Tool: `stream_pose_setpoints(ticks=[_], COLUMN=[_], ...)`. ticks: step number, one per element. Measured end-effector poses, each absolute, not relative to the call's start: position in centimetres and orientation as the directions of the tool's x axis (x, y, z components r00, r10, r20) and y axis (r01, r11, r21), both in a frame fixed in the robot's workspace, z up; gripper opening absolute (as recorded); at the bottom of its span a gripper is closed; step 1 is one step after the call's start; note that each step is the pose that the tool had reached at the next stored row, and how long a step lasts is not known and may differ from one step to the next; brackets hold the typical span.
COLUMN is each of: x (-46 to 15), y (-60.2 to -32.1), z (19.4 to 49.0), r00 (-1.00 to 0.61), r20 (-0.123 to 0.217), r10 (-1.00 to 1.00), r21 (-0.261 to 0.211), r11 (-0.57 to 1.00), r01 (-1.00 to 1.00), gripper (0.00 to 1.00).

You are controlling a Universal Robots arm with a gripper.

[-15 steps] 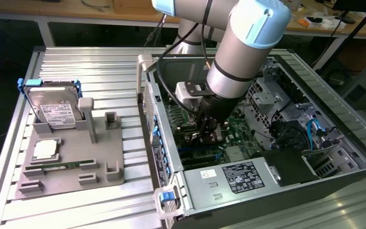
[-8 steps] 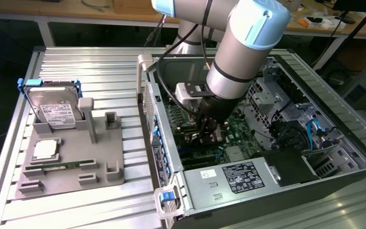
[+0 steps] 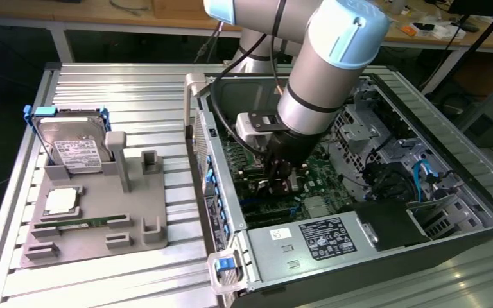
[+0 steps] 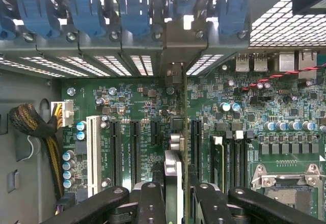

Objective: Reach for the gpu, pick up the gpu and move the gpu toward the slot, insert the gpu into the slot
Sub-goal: 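Insert the gpu into the slot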

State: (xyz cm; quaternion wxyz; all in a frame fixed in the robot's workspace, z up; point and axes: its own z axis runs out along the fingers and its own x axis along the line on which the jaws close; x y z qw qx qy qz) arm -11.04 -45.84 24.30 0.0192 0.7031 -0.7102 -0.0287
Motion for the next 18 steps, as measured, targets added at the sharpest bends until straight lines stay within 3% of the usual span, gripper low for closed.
stream_pose_setpoints(ticks=[18], x=[-11.04], y=[-45.83], z=[23.94], r00=[-0.011], r20=[-0.013], r10=[-1.0], r21=[0.068], r11=[0.01], r01=[-0.998], gripper=[0.27])
